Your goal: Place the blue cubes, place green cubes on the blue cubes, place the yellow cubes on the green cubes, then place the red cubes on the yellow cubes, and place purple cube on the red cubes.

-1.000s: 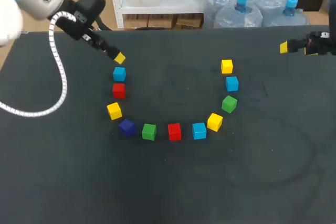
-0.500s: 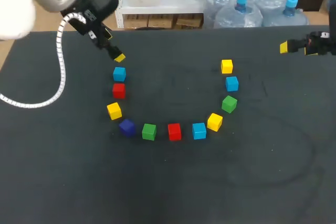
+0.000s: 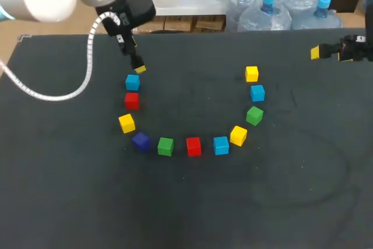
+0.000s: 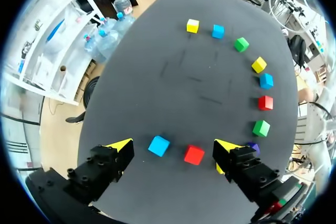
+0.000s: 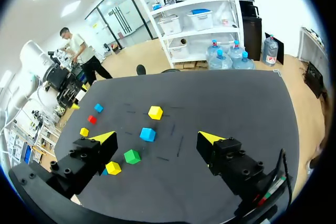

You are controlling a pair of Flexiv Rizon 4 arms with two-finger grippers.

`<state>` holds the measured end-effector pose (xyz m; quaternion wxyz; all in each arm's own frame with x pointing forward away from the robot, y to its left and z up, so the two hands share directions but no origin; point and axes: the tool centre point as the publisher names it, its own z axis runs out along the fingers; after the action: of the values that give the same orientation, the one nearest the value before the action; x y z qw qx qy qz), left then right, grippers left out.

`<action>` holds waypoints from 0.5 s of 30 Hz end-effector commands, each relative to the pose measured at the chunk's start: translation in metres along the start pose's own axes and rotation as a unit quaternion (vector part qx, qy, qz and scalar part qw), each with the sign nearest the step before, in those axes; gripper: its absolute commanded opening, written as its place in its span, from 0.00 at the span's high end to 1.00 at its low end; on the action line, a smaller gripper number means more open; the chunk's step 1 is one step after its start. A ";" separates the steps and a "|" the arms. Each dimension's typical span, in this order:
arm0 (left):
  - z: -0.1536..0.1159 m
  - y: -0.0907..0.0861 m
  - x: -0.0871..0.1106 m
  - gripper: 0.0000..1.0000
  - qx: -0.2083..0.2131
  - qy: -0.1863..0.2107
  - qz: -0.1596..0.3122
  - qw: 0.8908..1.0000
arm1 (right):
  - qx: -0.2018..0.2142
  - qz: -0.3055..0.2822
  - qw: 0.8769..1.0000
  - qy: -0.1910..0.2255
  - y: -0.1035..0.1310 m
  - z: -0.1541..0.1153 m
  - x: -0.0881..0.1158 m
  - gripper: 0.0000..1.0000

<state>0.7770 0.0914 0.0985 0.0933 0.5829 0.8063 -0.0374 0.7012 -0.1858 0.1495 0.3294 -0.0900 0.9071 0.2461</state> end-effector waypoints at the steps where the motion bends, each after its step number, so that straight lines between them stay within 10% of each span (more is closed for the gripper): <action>1: 0.001 0.006 -0.005 0.00 0.013 0.034 0.001 0.999 | 0.003 0.000 1.000 0.000 0.001 0.000 0.000 0.00; 15: 0.045 0.032 0.007 0.00 0.042 0.094 0.086 0.991 | 0.003 0.000 1.000 0.000 0.001 0.000 0.000 0.00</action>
<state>0.7851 0.0992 0.0675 0.0317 0.6540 0.7558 0.0073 0.7012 -0.1858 0.1495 0.3295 -0.0900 0.9071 0.2461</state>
